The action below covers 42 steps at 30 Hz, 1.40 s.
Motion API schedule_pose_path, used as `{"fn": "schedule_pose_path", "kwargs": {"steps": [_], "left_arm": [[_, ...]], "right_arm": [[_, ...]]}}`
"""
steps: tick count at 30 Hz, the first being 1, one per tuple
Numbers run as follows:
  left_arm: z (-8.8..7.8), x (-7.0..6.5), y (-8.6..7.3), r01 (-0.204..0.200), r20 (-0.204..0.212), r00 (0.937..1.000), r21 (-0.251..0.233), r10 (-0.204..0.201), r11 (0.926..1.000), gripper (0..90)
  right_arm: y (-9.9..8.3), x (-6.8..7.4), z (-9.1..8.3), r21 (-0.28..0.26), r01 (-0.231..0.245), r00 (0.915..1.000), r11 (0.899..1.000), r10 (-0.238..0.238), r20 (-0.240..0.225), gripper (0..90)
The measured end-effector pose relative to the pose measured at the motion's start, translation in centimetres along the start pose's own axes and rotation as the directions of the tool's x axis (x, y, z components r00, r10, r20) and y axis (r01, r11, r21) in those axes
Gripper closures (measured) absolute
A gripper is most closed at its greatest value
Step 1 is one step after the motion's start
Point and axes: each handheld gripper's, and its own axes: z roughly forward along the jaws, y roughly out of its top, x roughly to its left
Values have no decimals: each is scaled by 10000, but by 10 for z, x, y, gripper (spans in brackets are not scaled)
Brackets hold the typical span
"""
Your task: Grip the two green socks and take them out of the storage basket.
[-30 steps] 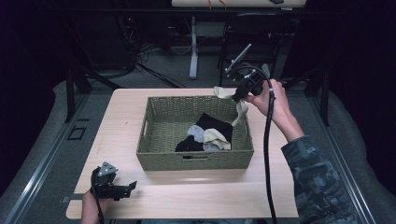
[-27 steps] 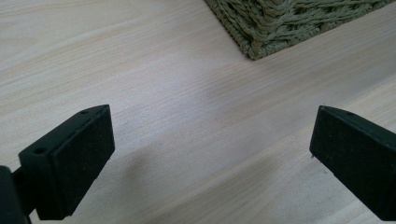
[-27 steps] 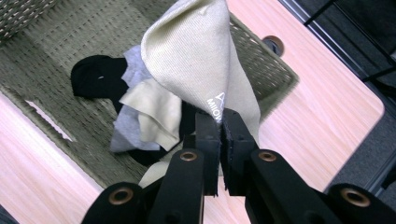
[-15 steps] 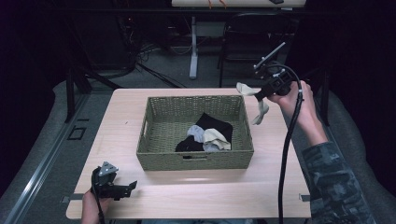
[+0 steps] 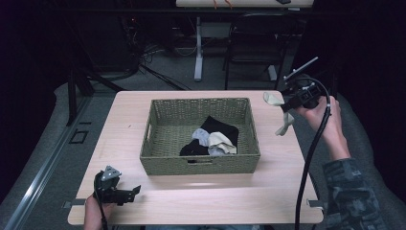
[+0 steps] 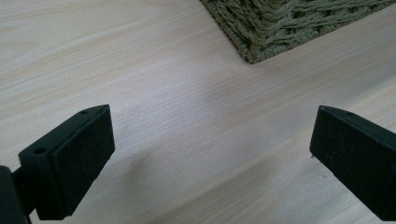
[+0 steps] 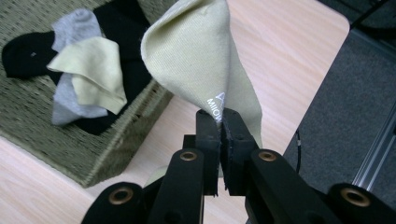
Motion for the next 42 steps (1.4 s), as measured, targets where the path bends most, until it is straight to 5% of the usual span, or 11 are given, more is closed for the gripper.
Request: {"fn": "schedule_pose_path", "kwargs": {"steps": [12, 13, 29, 33, 37, 42], "left_arm": [[1, 0, 0, 3, -16, 10000, -32, -3, 10000, 0], [0, 0, 0, -18, -12, 10000, 35, 18, 10000, 0], [0, 1, -1, 55, 19, 10000, 13, -56, 10000, 0], [0, 1, -1, 65, 2, 10000, -8, -65, 10000, 0], [0, 1, -1, 50, -10, 10000, 6, -50, 10000, 0], [1, 1, -1, 46, 25, 10000, -33, -46, 10000, 0]], "right_arm": [[-35, -12, 56, 708, -525, 9980, 9961, 548, -321, 871], [-41, -13, 71, 981, -593, 9973, 9934, 633, -379, 871], [-64, -8, 163, 2362, -945, 9914, 9671, 1131, -661, 811], [-64, -7, 161, 2343, -895, 9907, 9680, 1107, -789, 572], [-59, -6, 145, 2102, -665, 9927, 9754, 859, -844, 484], [-42, 0, 98, 1485, -182, 9965, 9887, 301, -783, 349]]}}
